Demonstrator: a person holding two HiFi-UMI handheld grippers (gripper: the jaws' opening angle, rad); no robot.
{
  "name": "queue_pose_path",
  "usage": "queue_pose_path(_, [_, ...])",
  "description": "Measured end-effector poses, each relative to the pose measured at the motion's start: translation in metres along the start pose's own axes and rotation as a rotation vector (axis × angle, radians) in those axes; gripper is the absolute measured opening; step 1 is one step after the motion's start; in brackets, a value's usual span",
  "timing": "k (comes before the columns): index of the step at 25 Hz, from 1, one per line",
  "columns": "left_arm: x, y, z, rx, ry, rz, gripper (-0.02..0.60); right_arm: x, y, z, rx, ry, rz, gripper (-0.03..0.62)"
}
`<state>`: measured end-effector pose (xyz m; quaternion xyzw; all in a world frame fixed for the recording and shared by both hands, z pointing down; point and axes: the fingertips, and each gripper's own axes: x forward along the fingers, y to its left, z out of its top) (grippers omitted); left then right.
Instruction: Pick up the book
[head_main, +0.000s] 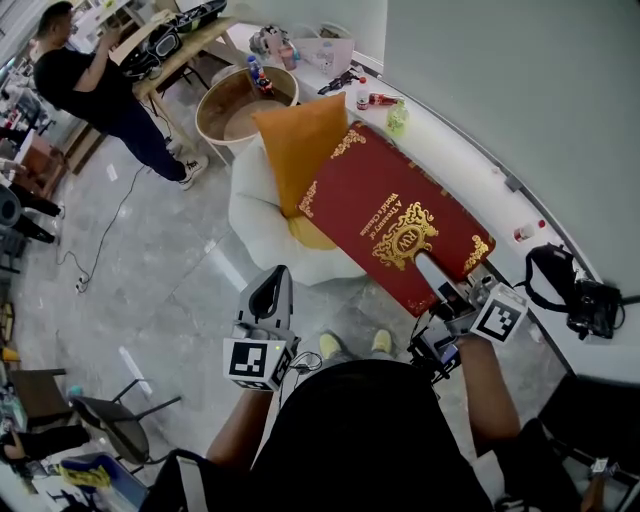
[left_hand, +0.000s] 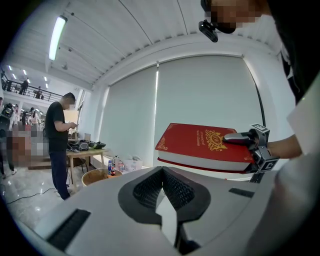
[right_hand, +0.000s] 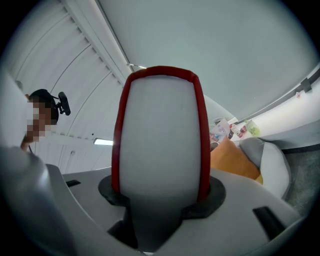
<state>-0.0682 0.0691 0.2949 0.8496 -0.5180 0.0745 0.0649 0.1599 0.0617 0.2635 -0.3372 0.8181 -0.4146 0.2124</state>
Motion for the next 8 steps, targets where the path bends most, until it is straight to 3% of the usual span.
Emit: queue_pose_path(8, [-0.0020, -0.0024, -0.0031, 0.008, 0.001, -0.008, 0.006, -0.0062, 0.0019, 0.0042, -0.054, -0.006, -0.025, 0.245])
